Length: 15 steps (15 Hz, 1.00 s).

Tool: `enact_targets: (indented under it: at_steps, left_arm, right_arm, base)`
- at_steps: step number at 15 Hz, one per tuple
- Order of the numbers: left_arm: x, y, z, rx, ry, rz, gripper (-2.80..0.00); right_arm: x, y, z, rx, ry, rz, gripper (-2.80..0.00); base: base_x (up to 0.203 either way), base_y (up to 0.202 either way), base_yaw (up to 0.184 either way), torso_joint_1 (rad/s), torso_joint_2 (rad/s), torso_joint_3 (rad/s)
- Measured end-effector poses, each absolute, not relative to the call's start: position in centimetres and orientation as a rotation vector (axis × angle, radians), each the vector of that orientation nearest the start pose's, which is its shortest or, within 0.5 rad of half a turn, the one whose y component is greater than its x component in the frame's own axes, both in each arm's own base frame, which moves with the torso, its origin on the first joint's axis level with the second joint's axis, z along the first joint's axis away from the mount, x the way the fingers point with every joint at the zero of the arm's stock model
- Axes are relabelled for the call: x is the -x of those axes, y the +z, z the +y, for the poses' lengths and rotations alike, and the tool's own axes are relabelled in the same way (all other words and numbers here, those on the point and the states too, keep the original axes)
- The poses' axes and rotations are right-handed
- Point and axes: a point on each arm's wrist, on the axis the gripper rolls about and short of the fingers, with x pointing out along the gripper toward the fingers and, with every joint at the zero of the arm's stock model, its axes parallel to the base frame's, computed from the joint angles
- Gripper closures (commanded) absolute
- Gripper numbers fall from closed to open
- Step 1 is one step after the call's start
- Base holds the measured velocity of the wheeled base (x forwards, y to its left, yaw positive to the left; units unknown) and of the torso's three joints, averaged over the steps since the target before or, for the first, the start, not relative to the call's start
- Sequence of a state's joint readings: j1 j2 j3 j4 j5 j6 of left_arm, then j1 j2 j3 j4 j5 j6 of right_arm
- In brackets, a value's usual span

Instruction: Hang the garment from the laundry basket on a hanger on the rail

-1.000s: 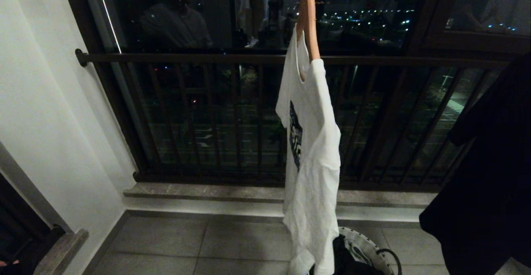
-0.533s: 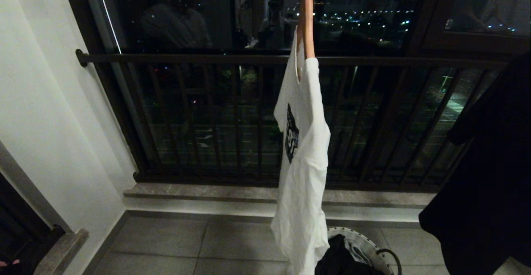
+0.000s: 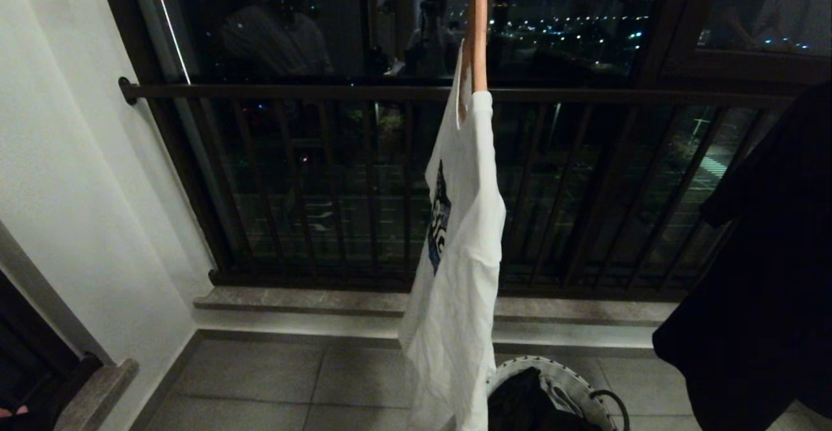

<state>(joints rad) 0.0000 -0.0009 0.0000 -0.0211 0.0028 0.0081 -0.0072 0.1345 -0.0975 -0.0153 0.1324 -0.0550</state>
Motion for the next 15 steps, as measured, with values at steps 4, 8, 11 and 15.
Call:
enact_targets:
  at_steps: [4,8,11,15]
  left_arm:
    - [2.3,7.8,0.0,-0.008,0.001,-0.021,0.00]
    - [2.3,7.8,0.0,-0.009,0.002,-0.021,0.00]
    - [2.3,7.8,0.0,-0.003,0.001,-0.021,0.00]
    - [2.3,7.8,0.0,-0.003,0.001,-0.022,0.00]
  right_arm:
    - [2.2,8.0,0.1,0.104,0.040,0.022,0.00]
    - [2.3,7.6,0.1,0.097,0.029,0.003,0.00]
    - [2.3,7.6,0.1,0.105,0.030,-0.002,0.00]
    - [2.3,7.6,0.1,0.112,0.032,-0.002,0.00]
  base:
    - [0.000,0.000,0.000,0.000,0.00,0.000]
    - [0.000,0.000,0.000,0.000,0.00,0.000]
    - [0.000,0.000,0.000,0.000,0.00,0.000]
    - [0.000,0.000,0.000,0.000,0.00,0.000]
